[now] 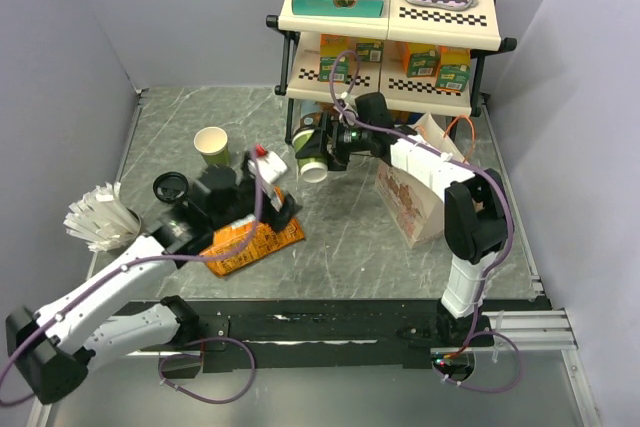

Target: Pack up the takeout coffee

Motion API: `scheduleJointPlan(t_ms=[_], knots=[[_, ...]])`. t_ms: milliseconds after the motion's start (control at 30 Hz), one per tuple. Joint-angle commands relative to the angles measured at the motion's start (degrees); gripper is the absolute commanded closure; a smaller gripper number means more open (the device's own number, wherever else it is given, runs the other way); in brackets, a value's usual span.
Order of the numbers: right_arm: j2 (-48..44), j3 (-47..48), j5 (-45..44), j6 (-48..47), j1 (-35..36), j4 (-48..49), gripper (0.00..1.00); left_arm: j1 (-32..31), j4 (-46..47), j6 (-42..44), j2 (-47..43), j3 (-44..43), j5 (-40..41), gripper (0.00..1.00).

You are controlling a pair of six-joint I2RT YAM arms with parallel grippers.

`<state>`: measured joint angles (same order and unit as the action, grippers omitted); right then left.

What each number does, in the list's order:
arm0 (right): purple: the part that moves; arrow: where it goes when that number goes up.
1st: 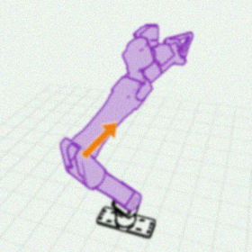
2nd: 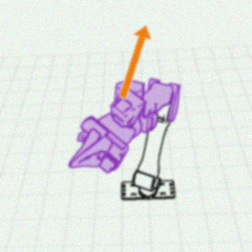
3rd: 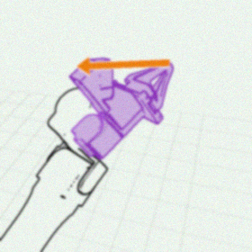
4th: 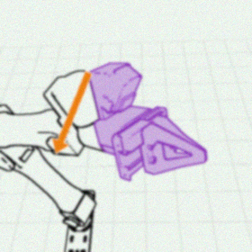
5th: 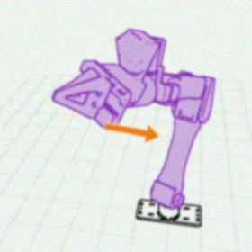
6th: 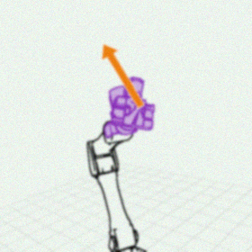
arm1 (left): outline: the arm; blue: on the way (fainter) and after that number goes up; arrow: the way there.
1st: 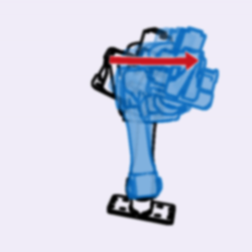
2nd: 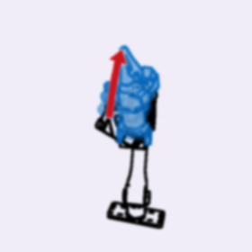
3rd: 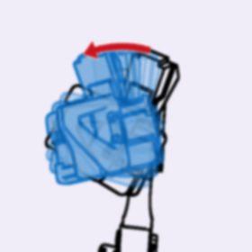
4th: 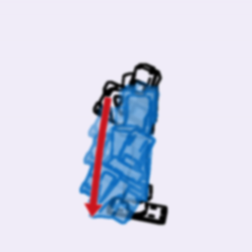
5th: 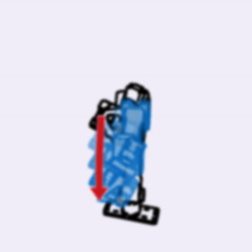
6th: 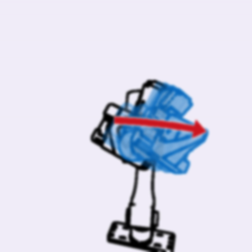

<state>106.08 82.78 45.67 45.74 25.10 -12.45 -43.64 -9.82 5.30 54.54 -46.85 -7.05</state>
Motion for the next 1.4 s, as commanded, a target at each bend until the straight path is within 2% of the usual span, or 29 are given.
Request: scheduleJointPlan(t_ms=[0, 133, 233, 367, 400, 500, 600, 667, 767, 800, 833, 900, 1033, 1167, 1367], knots=[[-6.2, -5.2, -3.1, -14.9, 0.4, 8.7, 0.51, 9.7, -12.1, -10.2, 0.3, -7.9, -1.9, 0.00], [-10.5, -11.8, -7.5, -26.4, 1.9, 19.1, 0.52, 24.7, -16.4, -18.5, 6.3, -13.8, -8.8, 0.01], [-14.2, -18.6, -9.0, -34.7, 3.0, 25.5, 0.52, 31.7, -17.3, -22.8, 13.6, -19.8, -22.3, 0.01], [-19.1, -28.8, -10.0, -46.9, 5.2, 38.2, 0.53, 33.4, -15.1, -25.1, 21.8, -23.2, -38.8, 0.01], [-19.5, -30.0, -9.6, -50.6, 5.6, 39.5, 0.52, 33.4, -10.5, -25.5, 22.0, -23.0, -44.1, 0.01], [-20.7, -32.7, -7.9, -55.0, 6.3, 41.5, 0.53, 33.4, -1.5, -25.5, 21.0, -20.9, -49.5, 0.01], [-22.4, -34.8, -6.6, -58.6, 7.1, 42.5, 0.53, 32.9, -0.7, -21.8, 21.5, -22.0, -50.6, 0.01], [-23.5, -36.0, -5.9, -61.1, 7.9, 42.5, 0.53, 32.3, -5.2, -19.5, 24.0, -25.2, -53.2, 0.01], [-25.0, -37.1, -4.9, -64.4, 9.0, 42.0, 0.53, 29.9, -16.9, -10.1, 26.8, -30.5, -54.3, 0.01], [-25.3, -37.5, -4.5, -65.4, 9.5, 42.1, 0.53, 28.3, -19.8, -3.4, 27.4, -32.7, -53.4, 0.01], [-26.3, -38.5, -4.5, -66.6, 9.8, 42.3, 0.53, 27.6, -24.8, -0.8, 28.2, -33.6, -52.5, 0.01], [-27.5, -39.4, -4.4, -69.9, 11.0, 42.6, 0.53, 26.3, -28.2, 4.9, 28.6, -35.5, -51.9, 0.01], [-28.7, -40.2, -4.4, -72.2, 12.0, 41.6, 0.53, 26.0, -33.3, 11.1, 28.7, -37.3, -52.1, 0.01], [-29.6, -40.7, -3.3, -73.8, 12.4, 40.5, 0.53, 24.5, -43.6, 25.2, 28.7, -40.1, -48.9, 0.00], [-30.0, -40.0, -0.2, -77.5, 13.4, 36.4, 0.53, 21.3, -43.9, 36.1, 25.2, -38.4, -44.8, 0.00]])
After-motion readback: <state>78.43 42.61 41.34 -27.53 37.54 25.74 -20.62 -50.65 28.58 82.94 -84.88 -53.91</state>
